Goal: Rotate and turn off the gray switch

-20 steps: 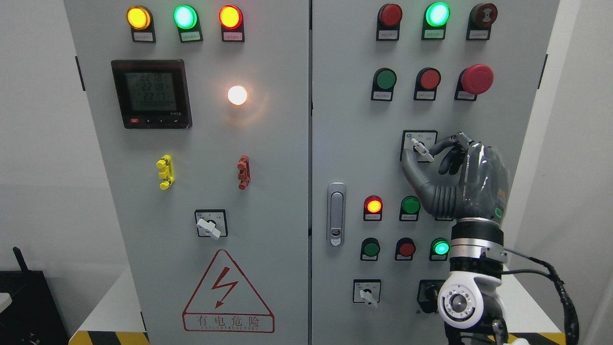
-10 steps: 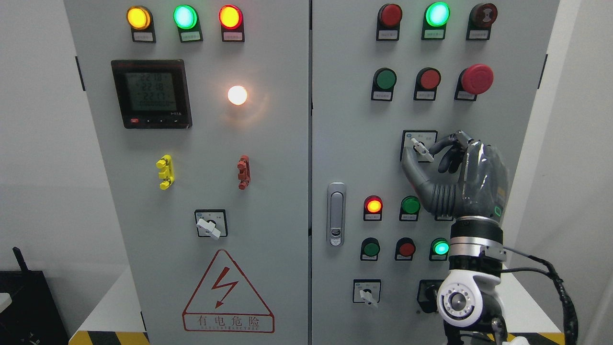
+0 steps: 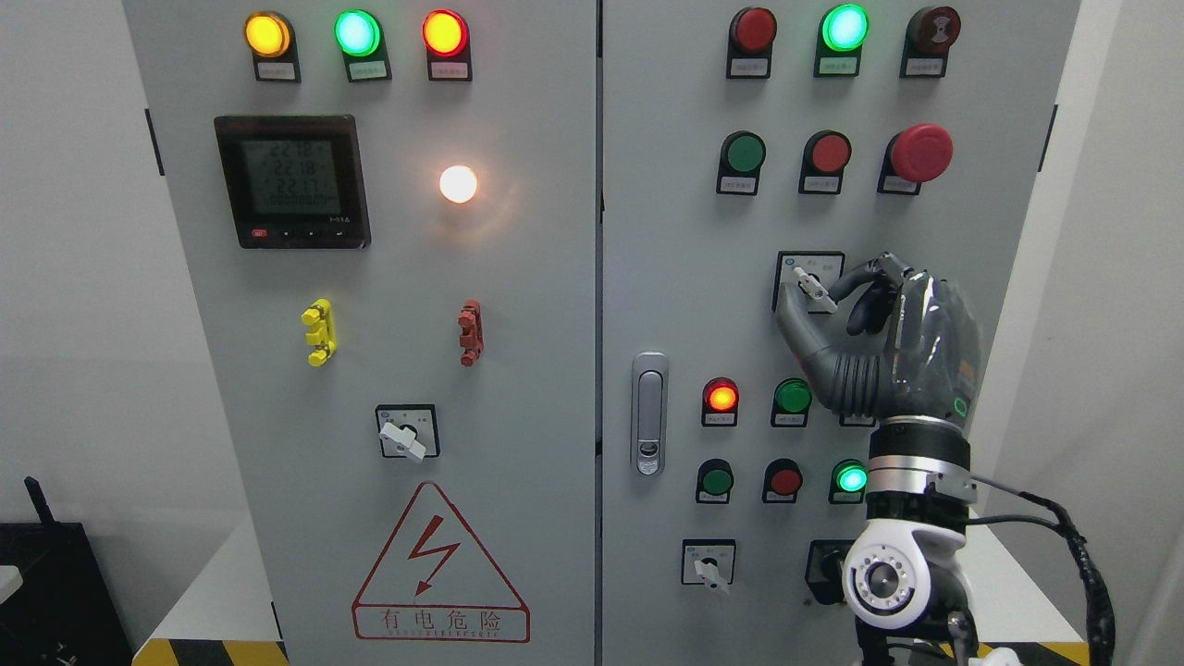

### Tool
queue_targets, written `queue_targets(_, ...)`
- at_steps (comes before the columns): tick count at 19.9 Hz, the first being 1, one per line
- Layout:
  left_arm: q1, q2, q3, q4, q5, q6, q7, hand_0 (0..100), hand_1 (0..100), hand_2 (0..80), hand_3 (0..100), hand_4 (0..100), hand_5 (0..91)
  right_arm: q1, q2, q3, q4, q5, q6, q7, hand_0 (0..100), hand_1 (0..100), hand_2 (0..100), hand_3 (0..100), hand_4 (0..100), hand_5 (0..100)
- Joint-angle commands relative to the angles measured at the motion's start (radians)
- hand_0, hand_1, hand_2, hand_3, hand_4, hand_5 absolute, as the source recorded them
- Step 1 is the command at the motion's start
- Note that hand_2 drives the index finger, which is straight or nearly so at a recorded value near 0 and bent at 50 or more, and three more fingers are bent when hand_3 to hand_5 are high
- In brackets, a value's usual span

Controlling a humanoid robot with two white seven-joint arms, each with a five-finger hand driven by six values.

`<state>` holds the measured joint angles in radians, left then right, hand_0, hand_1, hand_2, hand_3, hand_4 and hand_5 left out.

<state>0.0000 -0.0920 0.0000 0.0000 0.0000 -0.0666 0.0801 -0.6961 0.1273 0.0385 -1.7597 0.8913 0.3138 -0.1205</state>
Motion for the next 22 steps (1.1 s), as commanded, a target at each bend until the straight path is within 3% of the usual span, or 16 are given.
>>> queue_targets(1, -0.009, 0.000, 0.008, -0.026, 0.018, 0.001, 0.000, 12, 39, 0.0, 0, 0, 0.0, 0.000, 0.000, 0.004, 0.003, 0.000, 0.001, 0.004, 22, 47, 64, 93, 92, 100)
queue_targets(12, -0.009, 0.000, 0.008, -0.026, 0.020, 0.001, 0.001, 12, 39, 0.0, 0, 0, 0.0, -0.003, 0.000, 0.011, 0.003, 0.000, 0.001, 0.010, 25, 48, 66, 94, 93, 100)
queue_targets(22, -0.009, 0.000, 0.008, -0.026, 0.018, -0.001, 0.000, 12, 39, 0.0, 0, 0, 0.0, -0.010, 0.000, 0.018, 0.006, 0.000, 0.001, 0.012, 34, 47, 67, 95, 93, 100)
